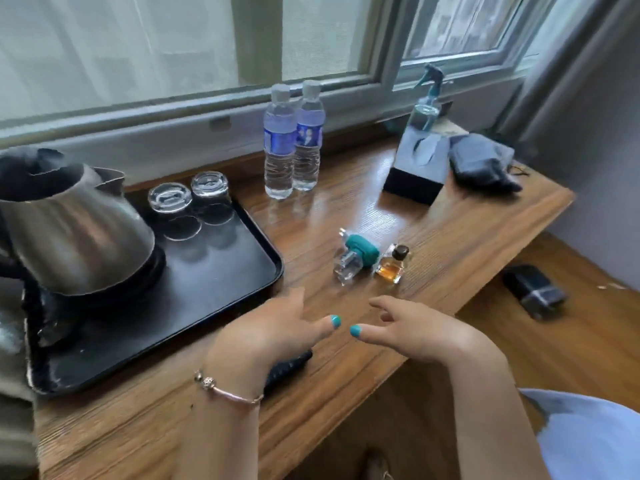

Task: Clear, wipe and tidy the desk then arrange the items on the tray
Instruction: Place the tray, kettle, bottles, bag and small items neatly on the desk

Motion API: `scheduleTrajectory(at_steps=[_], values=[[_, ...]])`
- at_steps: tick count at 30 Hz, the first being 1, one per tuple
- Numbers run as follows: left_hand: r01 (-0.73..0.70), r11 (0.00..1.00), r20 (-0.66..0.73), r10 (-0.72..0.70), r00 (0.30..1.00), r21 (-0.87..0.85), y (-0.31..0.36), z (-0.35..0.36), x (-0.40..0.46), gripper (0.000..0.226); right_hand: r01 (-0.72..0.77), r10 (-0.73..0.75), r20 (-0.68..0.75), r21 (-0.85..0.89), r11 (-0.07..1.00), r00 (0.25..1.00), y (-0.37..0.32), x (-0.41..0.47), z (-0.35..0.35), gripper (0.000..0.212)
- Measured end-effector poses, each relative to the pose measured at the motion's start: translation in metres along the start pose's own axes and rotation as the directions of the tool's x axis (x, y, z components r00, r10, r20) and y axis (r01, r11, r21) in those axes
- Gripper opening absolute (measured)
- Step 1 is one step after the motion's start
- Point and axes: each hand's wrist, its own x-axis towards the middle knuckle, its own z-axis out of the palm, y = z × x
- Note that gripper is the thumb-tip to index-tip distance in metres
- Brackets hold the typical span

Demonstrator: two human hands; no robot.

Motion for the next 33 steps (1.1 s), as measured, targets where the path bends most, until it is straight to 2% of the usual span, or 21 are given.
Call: scheduleTrajectory(at_steps=[5, 9, 12, 15, 19, 27, 33], values=[[-0.121, 0.986, -0.014, 0.123, 0.992, 0.118, 0.101, 0.023, 0.03, 0.074, -0.011, 0.022, -0.086, 0.125, 0.992, 0.996, 0.083, -0.007, -0.047, 0.076], [-0.212, 0.974, 0.017, 0.211, 0.977, 0.077, 0.186, 0.041, 0.063, 0.073, -0.059, 0.076, -0.145, 0.12, 0.991, 0.986, 0.16, -0.007, -0.101, 0.077], [-0.224, 0.974, -0.004, 0.224, 0.975, 0.041, 0.235, 0.047, 0.091, 0.075, -0.076, 0.105, -0.211, 0.144, 0.987, 0.972, 0.209, -0.006, -0.149, 0.072], [-0.212, 0.974, 0.004, 0.212, 0.977, 0.083, 0.274, 0.052, 0.119, 0.076, -0.093, 0.13, -0.243, 0.157, 0.983, 0.961, 0.244, 0.001, -0.192, 0.076], [-0.225, 0.97, 0.009, 0.225, 0.974, 0.095, 0.314, 0.054, 0.159, 0.075, -0.076, 0.121, -0.239, 0.192, 0.979, 0.963, 0.271, 0.023, -0.234, 0.078], [-0.198, 0.978, 0.031, 0.197, 0.98, 0.057, 0.371, 0.026, 0.282, 0.074, -0.091, 0.105, -0.133, 0.108, 0.99, 0.986, 0.31, 0.123, -0.32, 0.078], [-0.174, 0.979, -0.112, 0.162, 0.98, -0.106, 0.403, 0.007, 0.387, 0.08, -0.031, 0.046, -0.157, 0.095, 0.995, 0.986, 0.317, 0.222, -0.396, 0.076]])
